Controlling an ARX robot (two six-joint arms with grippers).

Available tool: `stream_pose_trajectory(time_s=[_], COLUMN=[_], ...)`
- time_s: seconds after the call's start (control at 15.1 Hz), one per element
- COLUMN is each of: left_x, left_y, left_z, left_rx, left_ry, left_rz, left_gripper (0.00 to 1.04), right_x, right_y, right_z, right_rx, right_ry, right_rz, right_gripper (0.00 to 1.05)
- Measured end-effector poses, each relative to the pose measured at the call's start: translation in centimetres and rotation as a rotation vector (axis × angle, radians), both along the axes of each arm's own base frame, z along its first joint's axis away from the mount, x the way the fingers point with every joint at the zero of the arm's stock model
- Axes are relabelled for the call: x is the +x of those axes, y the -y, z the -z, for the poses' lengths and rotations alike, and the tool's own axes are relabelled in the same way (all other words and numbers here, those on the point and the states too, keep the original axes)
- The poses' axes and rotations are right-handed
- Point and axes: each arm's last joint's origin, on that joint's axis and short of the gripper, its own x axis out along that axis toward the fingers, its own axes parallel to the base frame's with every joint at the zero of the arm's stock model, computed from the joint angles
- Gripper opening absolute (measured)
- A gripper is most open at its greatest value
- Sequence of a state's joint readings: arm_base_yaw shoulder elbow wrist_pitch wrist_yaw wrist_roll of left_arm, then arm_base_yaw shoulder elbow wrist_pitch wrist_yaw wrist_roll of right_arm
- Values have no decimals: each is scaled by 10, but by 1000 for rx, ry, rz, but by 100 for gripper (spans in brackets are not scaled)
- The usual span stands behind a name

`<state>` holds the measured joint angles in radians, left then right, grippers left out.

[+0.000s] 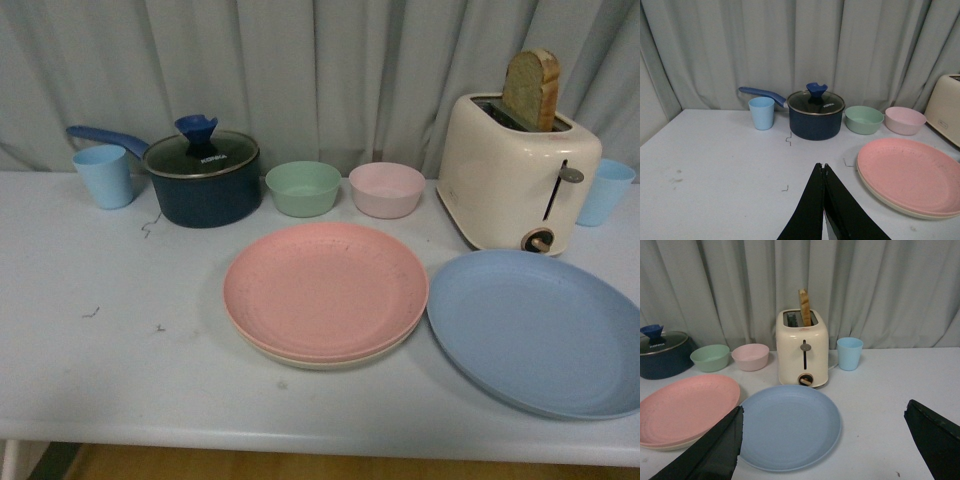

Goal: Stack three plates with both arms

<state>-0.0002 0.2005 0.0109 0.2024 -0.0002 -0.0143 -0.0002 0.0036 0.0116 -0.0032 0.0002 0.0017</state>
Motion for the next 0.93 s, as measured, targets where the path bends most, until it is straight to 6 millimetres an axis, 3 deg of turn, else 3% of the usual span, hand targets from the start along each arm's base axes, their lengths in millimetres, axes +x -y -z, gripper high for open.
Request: stream_pose_trajectory(time_s=[0.6, 0.86, 0.93], left_x=[-12, -12, -12], left_y=[0, 0, 0], left_z=[4, 3, 3], left_rx=[0, 0, 0], left_ry=[-13, -12, -12], left_rz=[1, 0, 0], left_gripper=[3, 55, 68], right_x=[0, 0, 5], right_y=[0, 0, 6], right_z=[0, -1, -16], right_rx=[0, 5, 27], right_ry=[0, 10, 148], right_rz=[0, -11, -98], right_gripper=[98, 98, 98])
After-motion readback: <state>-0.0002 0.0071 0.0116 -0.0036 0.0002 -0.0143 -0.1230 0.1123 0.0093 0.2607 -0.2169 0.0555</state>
